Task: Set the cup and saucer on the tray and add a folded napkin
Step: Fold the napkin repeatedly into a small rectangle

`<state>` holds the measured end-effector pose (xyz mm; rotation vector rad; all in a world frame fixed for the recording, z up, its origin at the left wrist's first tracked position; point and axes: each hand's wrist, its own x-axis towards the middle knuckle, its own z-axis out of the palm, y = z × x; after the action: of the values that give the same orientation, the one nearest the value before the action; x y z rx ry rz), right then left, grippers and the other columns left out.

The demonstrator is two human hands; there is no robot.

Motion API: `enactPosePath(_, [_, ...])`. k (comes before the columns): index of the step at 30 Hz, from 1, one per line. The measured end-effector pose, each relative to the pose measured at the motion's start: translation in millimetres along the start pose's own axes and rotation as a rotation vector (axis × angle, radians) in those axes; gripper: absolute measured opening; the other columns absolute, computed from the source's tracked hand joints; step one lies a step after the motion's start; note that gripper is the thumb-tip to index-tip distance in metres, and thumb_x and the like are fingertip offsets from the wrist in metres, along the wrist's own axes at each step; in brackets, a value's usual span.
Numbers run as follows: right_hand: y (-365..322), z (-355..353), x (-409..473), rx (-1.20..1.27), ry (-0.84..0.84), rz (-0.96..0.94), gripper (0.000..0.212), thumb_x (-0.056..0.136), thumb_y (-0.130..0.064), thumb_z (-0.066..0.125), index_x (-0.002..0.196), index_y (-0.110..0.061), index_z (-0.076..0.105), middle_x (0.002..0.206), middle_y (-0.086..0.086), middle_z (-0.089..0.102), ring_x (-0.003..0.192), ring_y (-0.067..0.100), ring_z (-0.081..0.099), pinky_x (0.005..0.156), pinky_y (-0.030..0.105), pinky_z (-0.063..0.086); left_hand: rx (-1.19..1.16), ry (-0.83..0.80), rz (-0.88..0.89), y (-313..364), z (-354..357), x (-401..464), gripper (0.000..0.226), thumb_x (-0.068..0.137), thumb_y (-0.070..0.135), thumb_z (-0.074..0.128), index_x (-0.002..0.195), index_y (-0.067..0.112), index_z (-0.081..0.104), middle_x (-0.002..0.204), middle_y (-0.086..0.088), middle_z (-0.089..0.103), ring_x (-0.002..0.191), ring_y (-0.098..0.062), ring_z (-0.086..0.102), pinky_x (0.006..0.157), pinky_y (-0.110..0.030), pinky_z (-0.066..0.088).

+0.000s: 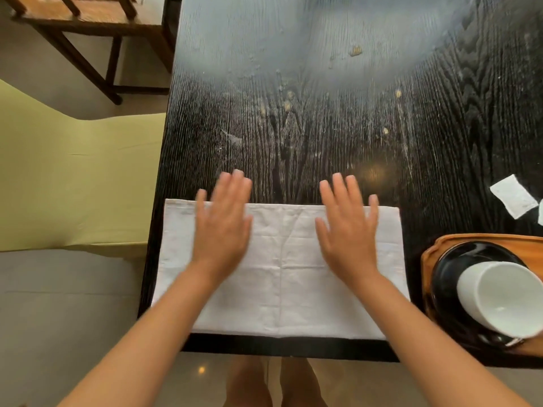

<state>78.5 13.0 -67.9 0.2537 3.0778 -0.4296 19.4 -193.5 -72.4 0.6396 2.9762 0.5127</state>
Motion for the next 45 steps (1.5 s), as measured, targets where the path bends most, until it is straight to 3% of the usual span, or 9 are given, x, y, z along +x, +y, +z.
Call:
enactPosePath(3, [-29, 32, -13, -0.028, -0.118, -0.068, 0.055, 0.091, -0.031, 0.028, 0.144, -0.015, 0.027, 0.154, 0.006, 0.023, 0.142, 0.019, 0.012, 0.112, 0.049, 0.005, 0.066, -0.182, 0.088, 30, 38, -15, 0.055, 0.093, 0.035, 0.027, 0.146, 0.02, 0.022, 0.155, -0.002, 0.022, 0.142, -0.015, 0.009, 0.111, -0.05, 0.005])
enactPosePath(6, [-19, 45, -19, -0.084, -0.167, -0.063, 0.057, 0.091, -0.035, 0.029, 0.144, -0.013, 0.028, 0.153, 0.006, 0.027, 0.141, 0.017, 0.016, 0.112, 0.049, 0.011, 0.141, -0.229, 0.107, 17, 50, -17, 0.057, 0.091, 0.044, 0.028, 0.145, 0.027, 0.024, 0.154, -0.002, 0.025, 0.142, -0.017, 0.013, 0.111, -0.051, 0.008])
enactPosePath(10, [37, 29, -29, -0.145, -0.147, 0.033, 0.065, 0.09, -0.042, 0.022, 0.147, -0.013, 0.011, 0.156, 0.003, 0.01, 0.143, 0.014, 0.002, 0.115, 0.041, 0.001, 0.152, -0.184, -0.051, -33, 37, -31, 0.063, 0.088, 0.051, 0.023, 0.147, 0.033, 0.011, 0.157, 0.002, 0.006, 0.144, -0.014, 0.001, 0.114, -0.045, 0.0])
enactPosePath(15, [74, 12, -34, -0.194, -0.185, 0.093, 0.067, 0.09, -0.044, 0.015, 0.147, -0.01, 0.004, 0.157, 0.005, 0.003, 0.143, 0.013, -0.005, 0.117, 0.037, 0.0, 0.192, -0.202, -0.234, -91, 17, -53, 0.067, 0.086, 0.049, 0.018, 0.148, 0.028, 0.005, 0.158, 0.0, 0.0, 0.144, -0.012, -0.003, 0.113, -0.054, 0.0])
enactPosePath(23, [23, 11, -60, -0.075, -0.053, 0.151, 0.062, 0.092, -0.038, 0.024, 0.148, -0.018, 0.005, 0.156, 0.006, 0.005, 0.143, 0.019, 0.0, 0.114, 0.047, -0.004, 0.136, -0.094, -0.216, -41, 12, -63, 0.062, 0.093, 0.051, 0.008, 0.148, 0.025, -0.001, 0.158, -0.001, -0.004, 0.144, -0.015, -0.003, 0.109, -0.05, -0.02])
enactPosePath(28, [-35, 44, -115, -0.117, -0.193, -0.052, 0.063, 0.092, -0.036, 0.034, 0.148, -0.02, 0.011, 0.157, 0.005, 0.004, 0.144, 0.019, 0.003, 0.113, 0.05, 0.006, 0.106, -0.24, 0.057, 41, 43, -110, 0.053, 0.097, 0.042, 0.007, 0.149, 0.029, 0.006, 0.158, -0.002, 0.001, 0.144, -0.021, 0.008, 0.11, -0.06, 0.001])
enactPosePath(34, [8, 37, -131, -0.194, -0.247, -0.038, 0.06, 0.093, -0.048, 0.011, 0.148, -0.025, 0.006, 0.157, 0.002, -0.003, 0.144, 0.021, 0.001, 0.114, 0.051, 0.008, 0.182, -0.29, -0.015, 14, 40, -120, 0.066, 0.086, 0.058, 0.031, 0.146, 0.038, 0.014, 0.157, 0.001, 0.009, 0.145, -0.023, 0.006, 0.105, -0.068, 0.0])
enactPosePath(39, [47, 20, -143, -0.191, -0.242, 0.098, 0.059, 0.093, -0.048, 0.009, 0.148, -0.025, 0.005, 0.156, 0.001, -0.004, 0.144, 0.018, -0.003, 0.114, 0.048, 0.006, 0.188, -0.283, -0.152, -33, 23, -135, 0.069, 0.086, 0.067, 0.018, 0.147, 0.037, 0.011, 0.158, 0.002, 0.003, 0.145, -0.023, 0.001, 0.109, -0.061, -0.006])
enactPosePath(45, [54, 14, -153, -0.209, -0.272, 0.141, 0.062, 0.094, -0.049, 0.003, 0.149, -0.021, 0.008, 0.157, 0.008, 0.006, 0.144, 0.021, 0.004, 0.115, 0.043, 0.003, 0.163, -0.274, -0.13, -58, 18, -145, 0.068, 0.089, 0.064, 0.009, 0.148, 0.031, 0.008, 0.158, 0.004, -0.008, 0.145, -0.02, -0.002, 0.115, -0.044, -0.005])
